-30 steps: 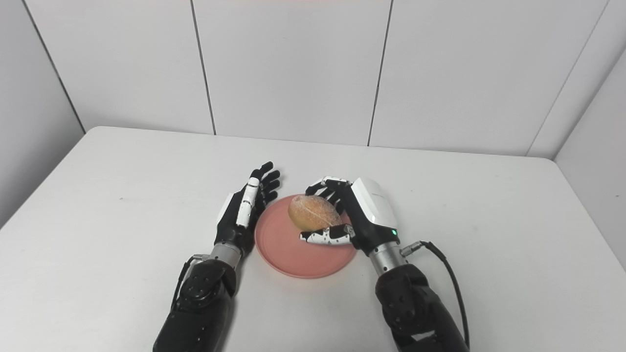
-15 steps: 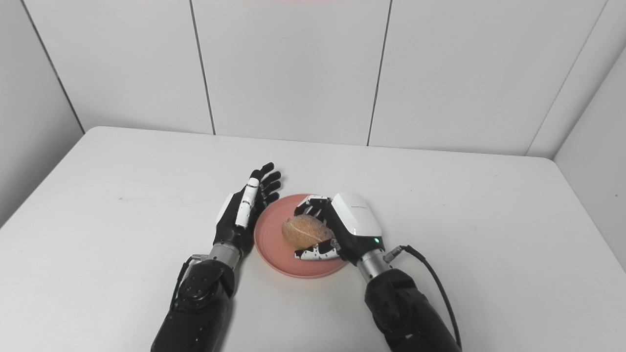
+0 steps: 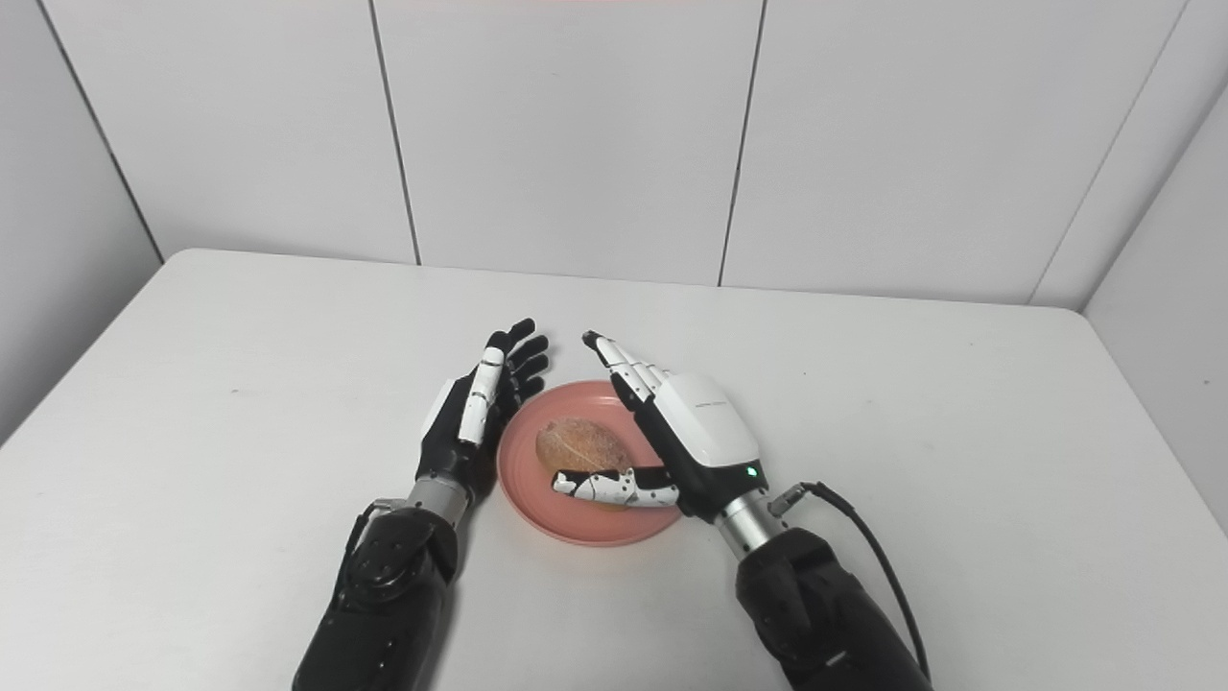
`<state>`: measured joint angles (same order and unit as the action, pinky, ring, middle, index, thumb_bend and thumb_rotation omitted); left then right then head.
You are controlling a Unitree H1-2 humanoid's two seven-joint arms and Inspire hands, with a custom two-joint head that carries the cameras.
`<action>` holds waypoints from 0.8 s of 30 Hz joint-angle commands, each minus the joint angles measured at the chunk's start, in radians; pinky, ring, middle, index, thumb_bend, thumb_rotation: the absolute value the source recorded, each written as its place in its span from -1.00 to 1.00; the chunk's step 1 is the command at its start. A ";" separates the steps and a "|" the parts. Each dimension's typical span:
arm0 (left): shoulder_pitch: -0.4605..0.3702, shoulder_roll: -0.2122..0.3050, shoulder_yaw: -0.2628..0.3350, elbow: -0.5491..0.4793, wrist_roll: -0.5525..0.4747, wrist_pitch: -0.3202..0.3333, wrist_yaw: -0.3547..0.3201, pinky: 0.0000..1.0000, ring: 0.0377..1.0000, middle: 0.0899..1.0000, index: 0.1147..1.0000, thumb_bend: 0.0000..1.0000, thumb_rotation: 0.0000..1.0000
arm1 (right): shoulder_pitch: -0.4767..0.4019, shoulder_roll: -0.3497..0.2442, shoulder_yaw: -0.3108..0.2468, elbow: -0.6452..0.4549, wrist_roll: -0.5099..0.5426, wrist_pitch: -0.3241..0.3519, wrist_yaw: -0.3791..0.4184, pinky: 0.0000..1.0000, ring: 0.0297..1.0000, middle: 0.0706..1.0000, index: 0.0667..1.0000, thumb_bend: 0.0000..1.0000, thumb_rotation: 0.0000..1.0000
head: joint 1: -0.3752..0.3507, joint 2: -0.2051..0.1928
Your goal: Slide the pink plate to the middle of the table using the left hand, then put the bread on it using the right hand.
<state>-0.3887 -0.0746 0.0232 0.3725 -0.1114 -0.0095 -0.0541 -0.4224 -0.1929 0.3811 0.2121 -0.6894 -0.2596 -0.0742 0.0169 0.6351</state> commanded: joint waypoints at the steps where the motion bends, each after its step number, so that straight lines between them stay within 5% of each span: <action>1: -0.019 0.003 0.002 -0.005 -0.016 0.003 -0.013 0.83 0.82 0.77 0.74 -0.04 1.00 | -0.015 -0.009 -0.027 -0.054 0.010 -0.026 -0.021 0.69 0.85 0.95 0.98 0.55 0.93 | -0.002 0.001; 6: -0.018 0.012 0.005 -0.009 -0.022 0.009 -0.020 0.90 0.83 0.78 0.75 -0.02 1.00 | 0.029 0.017 -0.085 -0.099 0.076 0.002 -0.020 0.76 0.91 0.99 1.00 0.48 0.93 | -0.010 0.001; 10: -0.010 0.033 -0.013 -0.012 -0.004 -0.030 -0.031 0.96 0.86 0.80 0.78 0.03 1.00 | 0.063 0.073 -0.176 -0.079 0.300 -0.002 0.009 0.97 0.99 1.00 1.00 0.31 1.00 | -0.017 -0.001; 17: -0.001 0.052 -0.019 -0.025 0.004 -0.059 -0.037 0.94 0.87 0.82 0.80 0.04 1.00 | 0.060 0.148 -0.281 -0.009 0.538 0.026 0.047 1.00 1.00 1.00 1.00 0.46 1.00 | -0.040 0.000; 24: 0.010 0.062 -0.013 -0.042 0.011 -0.084 -0.028 0.99 0.94 0.88 0.85 -0.04 1.00 | 0.062 0.202 -0.334 0.008 0.627 0.099 0.047 1.00 1.00 1.00 1.00 0.57 1.00 | -0.059 0.002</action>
<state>-0.3596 -0.0148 0.0100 0.3588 -0.1083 -0.0599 -0.0847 -0.3234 -0.0005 0.0586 0.2369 -0.0894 -0.1775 -0.0317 -0.0429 0.6381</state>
